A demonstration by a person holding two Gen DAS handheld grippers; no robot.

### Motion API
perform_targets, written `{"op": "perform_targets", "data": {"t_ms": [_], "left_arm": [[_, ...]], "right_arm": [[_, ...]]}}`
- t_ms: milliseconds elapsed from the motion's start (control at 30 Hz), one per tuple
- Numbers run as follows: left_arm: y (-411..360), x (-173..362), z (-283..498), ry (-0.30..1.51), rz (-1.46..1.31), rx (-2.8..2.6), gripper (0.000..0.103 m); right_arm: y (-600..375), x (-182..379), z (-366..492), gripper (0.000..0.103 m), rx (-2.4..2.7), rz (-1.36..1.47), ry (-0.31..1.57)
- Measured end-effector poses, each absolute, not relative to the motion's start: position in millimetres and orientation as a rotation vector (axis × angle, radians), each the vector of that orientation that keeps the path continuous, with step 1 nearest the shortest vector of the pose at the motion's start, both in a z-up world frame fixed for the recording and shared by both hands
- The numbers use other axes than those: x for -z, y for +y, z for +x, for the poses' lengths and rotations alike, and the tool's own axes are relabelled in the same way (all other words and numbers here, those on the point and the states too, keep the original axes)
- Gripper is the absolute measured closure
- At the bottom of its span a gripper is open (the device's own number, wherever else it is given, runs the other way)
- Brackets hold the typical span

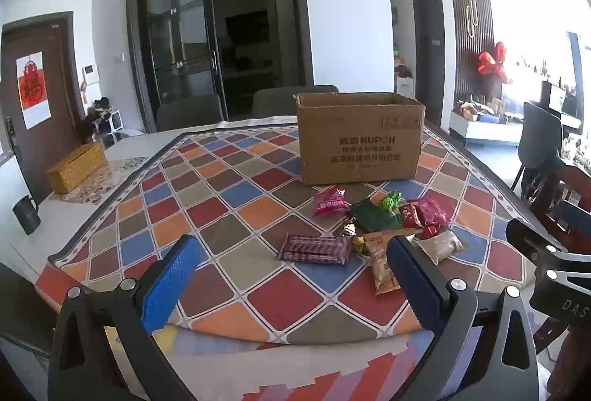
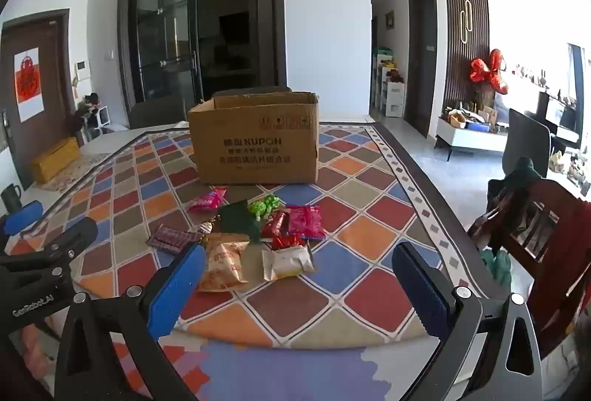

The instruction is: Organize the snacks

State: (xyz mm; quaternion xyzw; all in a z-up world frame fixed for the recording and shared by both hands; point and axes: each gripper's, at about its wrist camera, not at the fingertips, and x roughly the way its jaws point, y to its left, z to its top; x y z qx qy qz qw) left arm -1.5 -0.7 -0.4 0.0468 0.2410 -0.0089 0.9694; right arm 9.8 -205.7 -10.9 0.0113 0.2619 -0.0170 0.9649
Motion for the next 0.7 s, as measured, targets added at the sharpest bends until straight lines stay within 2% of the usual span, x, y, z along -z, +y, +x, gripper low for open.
{"op": "perform_targets", "data": {"t_ms": [700], "left_arm": [[4.0, -8.4, -7.6, 0.487, 0.063, 0.026, 0.000]], "right_arm": [[-204.7, 11.5, 10.5, 0.001, 0.028, 0.031, 0.518]]}}
